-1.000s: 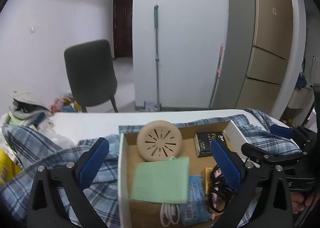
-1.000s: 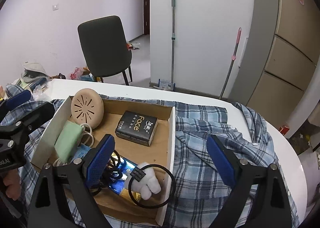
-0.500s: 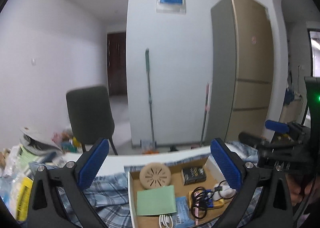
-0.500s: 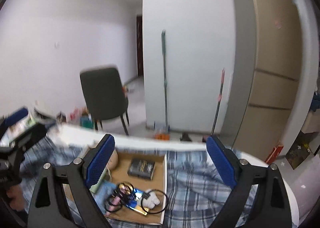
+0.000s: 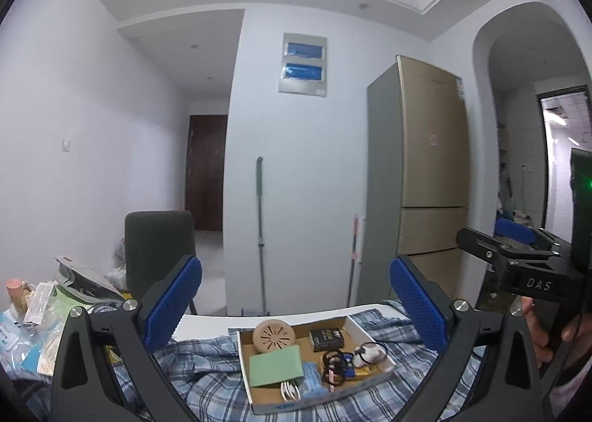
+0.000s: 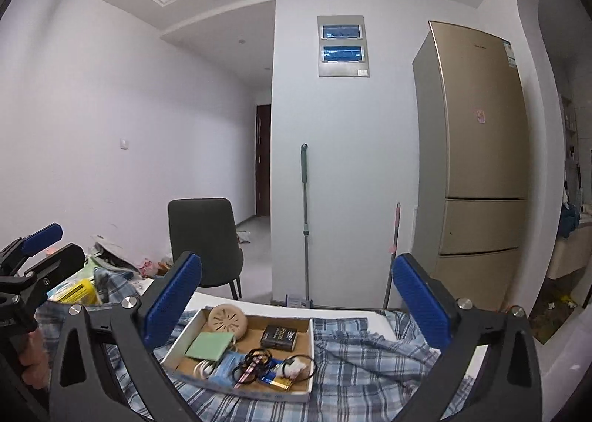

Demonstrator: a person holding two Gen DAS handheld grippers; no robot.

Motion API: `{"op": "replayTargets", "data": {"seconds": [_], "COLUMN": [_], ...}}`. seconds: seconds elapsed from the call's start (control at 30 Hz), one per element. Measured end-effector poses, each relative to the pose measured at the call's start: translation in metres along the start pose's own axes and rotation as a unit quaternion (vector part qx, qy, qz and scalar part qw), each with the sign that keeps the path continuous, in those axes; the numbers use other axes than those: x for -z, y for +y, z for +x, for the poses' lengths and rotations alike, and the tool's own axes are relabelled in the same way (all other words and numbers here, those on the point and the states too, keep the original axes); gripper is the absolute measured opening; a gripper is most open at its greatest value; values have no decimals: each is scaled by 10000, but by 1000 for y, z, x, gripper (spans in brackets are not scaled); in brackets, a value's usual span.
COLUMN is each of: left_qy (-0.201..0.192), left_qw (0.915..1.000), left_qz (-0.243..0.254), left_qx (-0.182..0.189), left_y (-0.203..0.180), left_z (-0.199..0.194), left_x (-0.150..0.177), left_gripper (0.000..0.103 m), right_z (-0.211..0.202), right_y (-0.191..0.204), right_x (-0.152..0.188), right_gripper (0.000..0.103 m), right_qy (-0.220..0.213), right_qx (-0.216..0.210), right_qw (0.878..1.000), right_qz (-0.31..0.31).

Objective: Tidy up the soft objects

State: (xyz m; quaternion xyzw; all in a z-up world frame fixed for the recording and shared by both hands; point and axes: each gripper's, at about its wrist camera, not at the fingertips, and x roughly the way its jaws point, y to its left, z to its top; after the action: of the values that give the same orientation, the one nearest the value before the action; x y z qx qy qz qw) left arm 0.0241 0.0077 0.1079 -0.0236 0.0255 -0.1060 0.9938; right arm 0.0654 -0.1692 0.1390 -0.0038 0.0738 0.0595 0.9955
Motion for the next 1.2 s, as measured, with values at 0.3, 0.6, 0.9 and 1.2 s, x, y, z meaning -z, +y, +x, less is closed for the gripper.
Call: {"op": "replayTargets", "data": {"seconds": [0.3, 0.6, 0.9, 1.2], "left_qy": [88, 286, 408, 593], "left_qw": [9998, 9975, 9981, 9972], "left_qz": [-96, -112, -75, -78], "left_qx": [-120, -644, -448, -456], "left_y": [5, 12, 11, 12], "left_z": [-19, -3, 4, 10], "left_x": [54, 110, 115, 116], "left_gripper": [103, 103, 103, 103], "right_z": [-26, -14, -4, -5], "right_y": [21, 13, 7, 6], "right_x": [50, 108, 137, 137], "right_gripper": [103, 103, 103, 103], "right_qy": [191, 409, 434, 443], "right_qx": [-59, -137, -197, -159], "right_qw": [9993, 9991, 9988, 9988], "right_qz": [-305, -52, -136, -119]}}
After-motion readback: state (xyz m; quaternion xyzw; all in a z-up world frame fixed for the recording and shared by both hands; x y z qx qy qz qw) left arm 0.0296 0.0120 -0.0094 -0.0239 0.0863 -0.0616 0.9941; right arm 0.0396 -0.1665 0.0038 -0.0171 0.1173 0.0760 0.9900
